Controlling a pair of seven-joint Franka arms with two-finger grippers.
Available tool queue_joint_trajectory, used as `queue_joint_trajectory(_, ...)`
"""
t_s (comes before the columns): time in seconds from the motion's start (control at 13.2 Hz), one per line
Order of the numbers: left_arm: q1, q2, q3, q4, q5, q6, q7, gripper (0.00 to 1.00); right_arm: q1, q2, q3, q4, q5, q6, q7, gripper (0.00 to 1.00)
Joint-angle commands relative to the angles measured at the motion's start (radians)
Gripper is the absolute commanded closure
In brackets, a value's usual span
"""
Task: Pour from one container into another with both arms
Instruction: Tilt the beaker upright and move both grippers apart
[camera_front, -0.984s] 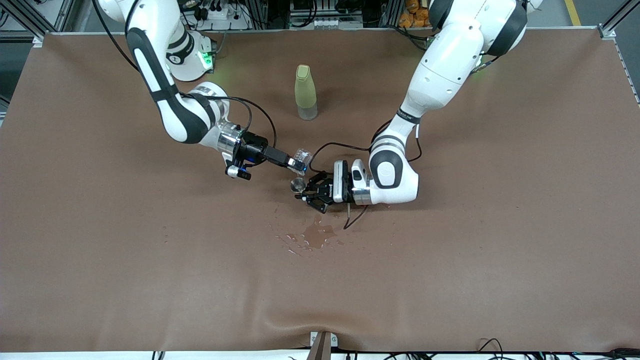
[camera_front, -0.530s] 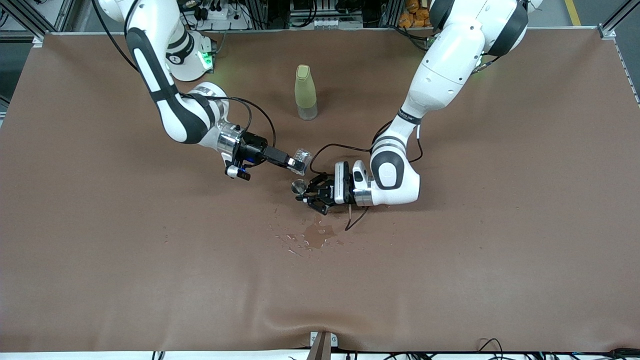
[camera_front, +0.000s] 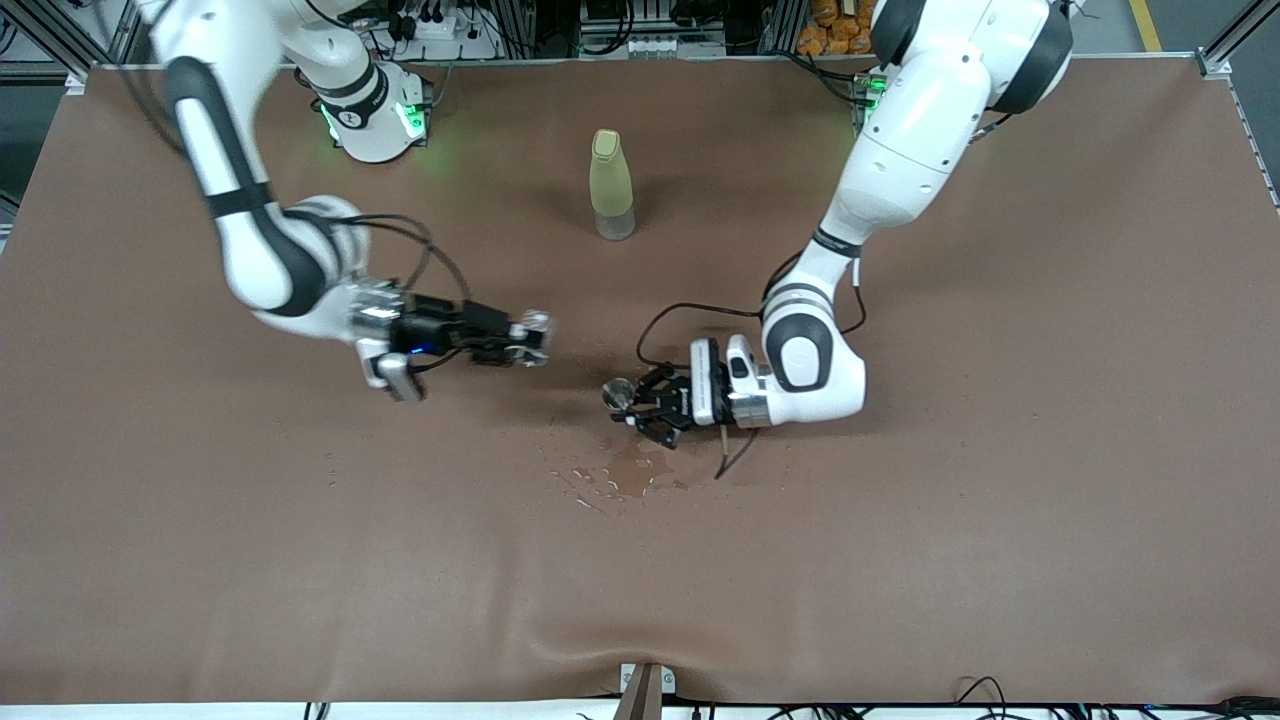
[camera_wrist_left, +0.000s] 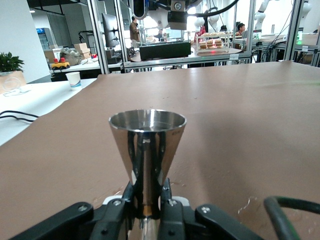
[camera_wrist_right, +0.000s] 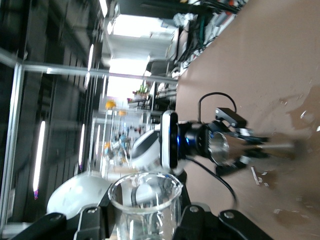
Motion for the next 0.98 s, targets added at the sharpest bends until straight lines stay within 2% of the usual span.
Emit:
queue_joint_trajectory(0.0, 0.078, -0.079, -0.008, -0.079, 0.083, -0.071, -0.022, 1.00, -0.192, 0.024, 0.019, 0.080, -0.245, -0.128, -0.117, 0.86)
queue_joint_trajectory(0.23, 0.173, -0.117, -0.008, -0.111, 0.206, -0.174, -0.091, 1.00, -0.356, 0.084, 0.020, 0.242, -0.538, -0.237, -0.258, 0.86)
queue_joint_trajectory(0.53, 0.360, -0.157, -0.006, -0.171, 0.387, -0.338, -0.107, 1.00, -0.525, 0.245, 0.020, 0.378, -0.559, -0.315, -0.687, 0.85)
queue_joint_trajectory(0.68, 0.457, -0.163, -0.008, -0.171, 0.479, -0.421, -0.133, 1.00, -0.589, 0.331, 0.020, 0.448, -0.559, -0.324, -0.814, 0.86)
queue_joint_trajectory(0.91, 0.592, -0.163, -0.008, -0.168, 0.564, -0.507, -0.141, 1.00, -0.654, 0.463, 0.020, 0.574, -0.603, -0.324, -0.996, 0.85)
